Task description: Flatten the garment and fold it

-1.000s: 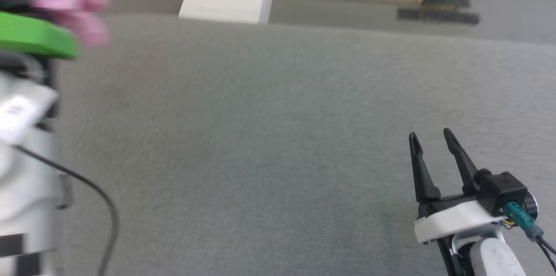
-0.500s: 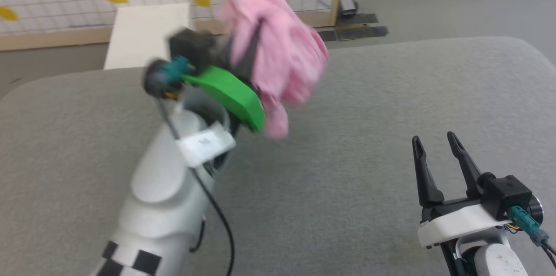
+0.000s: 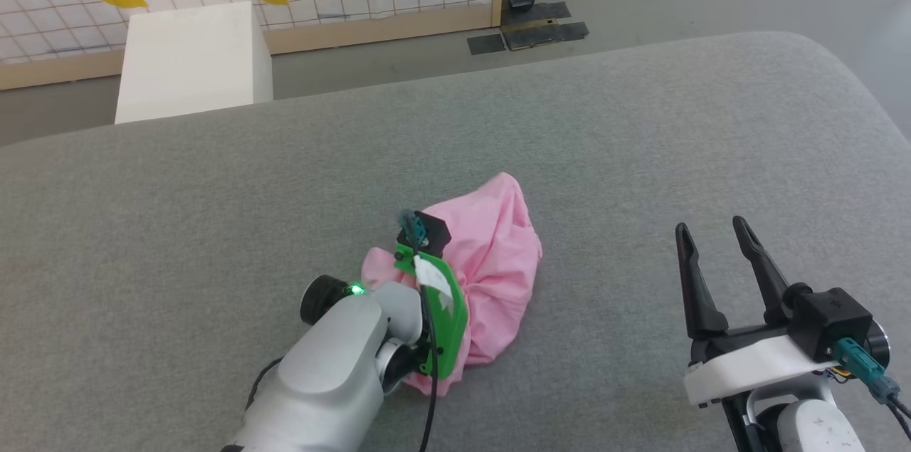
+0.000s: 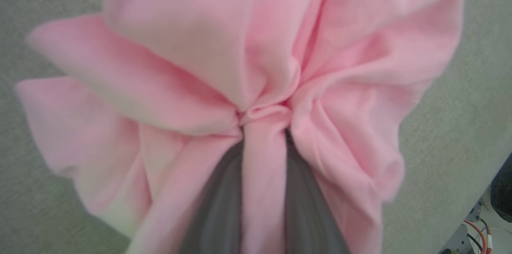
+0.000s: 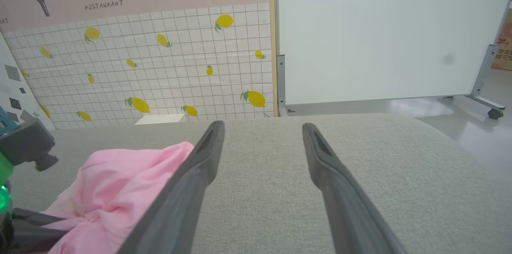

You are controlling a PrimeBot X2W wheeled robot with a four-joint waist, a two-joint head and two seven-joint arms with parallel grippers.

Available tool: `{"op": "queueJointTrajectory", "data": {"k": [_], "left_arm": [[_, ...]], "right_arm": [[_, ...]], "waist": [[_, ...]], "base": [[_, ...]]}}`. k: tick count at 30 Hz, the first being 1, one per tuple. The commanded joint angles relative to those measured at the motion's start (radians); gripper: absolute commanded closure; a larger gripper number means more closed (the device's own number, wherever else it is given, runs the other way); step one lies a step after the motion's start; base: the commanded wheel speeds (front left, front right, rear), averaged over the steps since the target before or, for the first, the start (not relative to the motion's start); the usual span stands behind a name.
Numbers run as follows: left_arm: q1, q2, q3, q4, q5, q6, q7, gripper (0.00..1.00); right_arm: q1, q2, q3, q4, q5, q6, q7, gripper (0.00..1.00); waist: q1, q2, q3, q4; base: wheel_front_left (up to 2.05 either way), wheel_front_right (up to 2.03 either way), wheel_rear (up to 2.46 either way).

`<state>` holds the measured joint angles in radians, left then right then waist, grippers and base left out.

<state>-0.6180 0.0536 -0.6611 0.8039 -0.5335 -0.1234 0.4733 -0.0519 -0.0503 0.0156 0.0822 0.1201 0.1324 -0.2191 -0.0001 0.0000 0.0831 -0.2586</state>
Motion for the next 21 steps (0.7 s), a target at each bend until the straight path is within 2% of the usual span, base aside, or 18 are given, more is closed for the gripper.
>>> {"op": "queueJointTrajectory", "data": {"k": [1, 2, 3, 6, 9, 14, 17, 21], "left_arm": [[0.018, -0.001, -0.014, 0.015, -0.014, -0.006, 0.042, 0.60], [0.015, -0.001, -0.016, 0.006, -0.018, -0.006, 0.042, 0.15], [0.008, -0.001, -0.009, -0.010, -0.020, -0.004, 0.017, 0.00], [0.000, 0.002, 0.033, -0.064, -0.024, 0.023, -0.107, 0.00], [0.006, 0.011, 0.103, -0.151, -0.037, 0.047, -0.307, 0.00], [0.060, 0.064, 0.188, -0.294, -0.016, 0.074, -0.614, 0.00], [0.118, 0.099, 0.237, -0.369, -0.011, 0.088, -0.707, 0.00], [0.226, 0.143, 0.308, -0.477, 0.013, 0.110, -0.733, 0.00]], "right_arm": [[0.002, 0.000, 0.001, 0.002, 0.004, -0.002, -0.002, 0.00], [0.002, 0.000, 0.001, 0.002, 0.003, -0.002, -0.002, 0.00], [0.001, 0.000, 0.001, 0.002, 0.002, -0.002, -0.001, 0.00], [0.000, 0.000, 0.001, 0.003, 0.000, -0.002, -0.001, 0.00], [0.003, 0.000, -0.001, -0.001, -0.004, -0.002, 0.001, 0.00], [0.012, 0.000, -0.003, -0.013, -0.015, -0.002, 0.008, 0.00], [0.015, 0.000, -0.001, -0.021, -0.019, -0.002, 0.016, 0.00], [0.020, 0.000, 0.004, -0.034, -0.026, -0.002, 0.027, 0.00]], "waist": [[0.0001, 0.0000, -0.002, 0.011], [0.0001, 0.0000, -0.003, 0.015], [0.0001, 0.0000, -0.004, 0.021], [0.0001, 0.0000, -0.008, 0.036], [0.0001, 0.0000, -0.013, 0.056], [0.0001, 0.0000, -0.028, 0.099], [0.0001, 0.0000, -0.037, 0.123], [0.0001, 0.0000, -0.046, 0.155]], "base": [[0.00, 0.00, 0.00], [0.00, 0.00, 0.00], [0.00, 0.00, 0.00], [0.00, 0.00, 0.00], [0.00, 0.00, 0.00], [0.00, 0.00, 0.00], [0.00, 0.00, 0.00], [0.00, 0.00, 0.00]]}}
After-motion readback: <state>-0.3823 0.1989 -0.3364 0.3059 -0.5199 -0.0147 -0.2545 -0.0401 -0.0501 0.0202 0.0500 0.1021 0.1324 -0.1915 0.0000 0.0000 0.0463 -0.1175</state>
